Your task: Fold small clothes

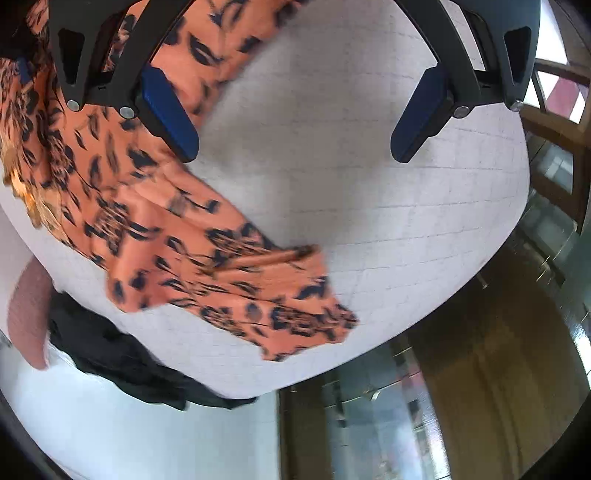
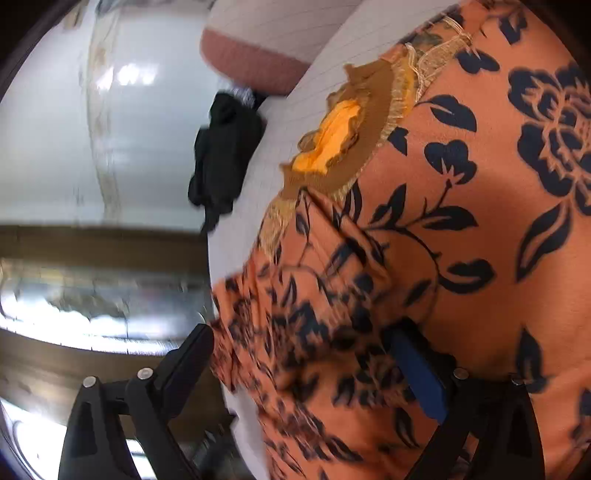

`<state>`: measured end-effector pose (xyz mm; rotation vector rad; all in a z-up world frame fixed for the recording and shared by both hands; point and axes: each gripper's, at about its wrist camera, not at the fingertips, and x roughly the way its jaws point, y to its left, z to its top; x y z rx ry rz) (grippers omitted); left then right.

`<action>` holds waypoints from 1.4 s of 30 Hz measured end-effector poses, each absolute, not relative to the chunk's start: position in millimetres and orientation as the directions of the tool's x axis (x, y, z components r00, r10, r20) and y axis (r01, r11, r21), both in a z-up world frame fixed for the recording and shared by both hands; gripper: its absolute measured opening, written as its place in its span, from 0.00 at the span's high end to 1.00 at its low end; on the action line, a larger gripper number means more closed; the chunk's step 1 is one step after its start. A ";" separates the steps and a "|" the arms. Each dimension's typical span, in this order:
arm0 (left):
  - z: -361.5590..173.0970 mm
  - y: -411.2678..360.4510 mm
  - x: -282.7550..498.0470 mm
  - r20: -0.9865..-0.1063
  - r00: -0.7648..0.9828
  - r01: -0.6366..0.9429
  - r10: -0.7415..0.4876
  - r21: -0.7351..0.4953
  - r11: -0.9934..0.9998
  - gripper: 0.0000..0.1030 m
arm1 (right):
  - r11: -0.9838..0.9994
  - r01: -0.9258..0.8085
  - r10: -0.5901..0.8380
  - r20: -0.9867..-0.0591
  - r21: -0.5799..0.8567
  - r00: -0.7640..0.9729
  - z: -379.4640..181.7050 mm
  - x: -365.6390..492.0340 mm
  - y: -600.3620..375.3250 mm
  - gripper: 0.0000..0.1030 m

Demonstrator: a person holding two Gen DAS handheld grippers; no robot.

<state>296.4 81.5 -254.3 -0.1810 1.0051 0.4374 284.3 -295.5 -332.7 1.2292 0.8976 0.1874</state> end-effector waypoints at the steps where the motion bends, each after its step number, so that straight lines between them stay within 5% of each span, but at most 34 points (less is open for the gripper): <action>1: -253.9 87.5 296.2 -0.845 0.456 -0.448 0.279 0.053 0.893 0.00 | 0.377 0.304 0.541 -0.475 0.875 0.694 -322.4 287.8 -289.6 0.05; 6: -254.6 141.7 291.4 -0.855 0.414 -0.587 0.314 0.013 0.809 0.00 | 0.506 -0.021 0.633 -0.355 0.862 0.688 -250.0 314.0 -228.3 0.05; 10: -255.7 186.0 279.2 -0.869 0.380 -0.700 0.317 -0.047 0.712 0.00 | 0.642 -0.083 0.633 -0.466 0.762 0.618 -244.1 335.5 -172.7 0.07; 12: -253.0 202.8 270.1 -0.864 0.369 -0.748 0.343 -0.057 0.662 0.00 | 0.693 -0.061 0.605 -0.534 0.718 0.590 -256.6 342.0 -154.7 0.25; 15: -248.4 221.7 260.0 -0.854 0.359 -0.796 0.376 -0.070 0.601 0.00 | 0.752 -0.101 0.586 -0.590 0.652 0.556 -262.1 338.9 -126.2 0.34; 20: -247.8 244.1 251.6 -0.854 0.341 -0.844 0.392 -0.095 0.527 0.00 | 0.771 -0.210 0.623 -0.643 0.601 0.445 -264.6 360.1 -42.3 0.35; 24: -252.5 251.1 250.6 -0.878 0.345 -0.854 0.331 -0.148 0.498 0.00 | 0.688 -0.120 0.705 -0.620 0.716 0.343 -287.5 389.6 6.0 0.34; 30: -249.9 248.4 253.5 -0.879 0.372 -0.849 0.299 -0.192 0.493 0.00 | 0.782 0.065 0.549 -0.734 0.620 0.399 -312.0 421.4 23.8 0.33; 33: -245.9 240.8 257.8 -0.874 0.375 -0.838 0.308 -0.178 0.515 0.00 | 0.748 0.106 0.562 -0.710 0.655 0.423 -317.2 431.5 26.1 0.33; 35: -245.1 238.8 259.8 -0.874 0.373 -0.832 0.312 -0.166 0.529 0.00 | 0.751 0.052 0.577 -0.693 0.658 0.432 -312.9 435.7 34.5 0.56; 36: -245.2 238.9 260.3 -0.875 0.371 -0.830 0.312 -0.162 0.533 0.00 | 0.780 0.011 0.560 -0.705 0.626 0.435 -309.6 437.2 40.4 0.84; 42: -245.5 237.4 259.5 -0.875 0.381 -0.829 0.299 -0.179 0.531 0.00 | 0.816 -0.067 0.498 -0.639 0.574 0.586 -264.9 417.0 14.1 0.93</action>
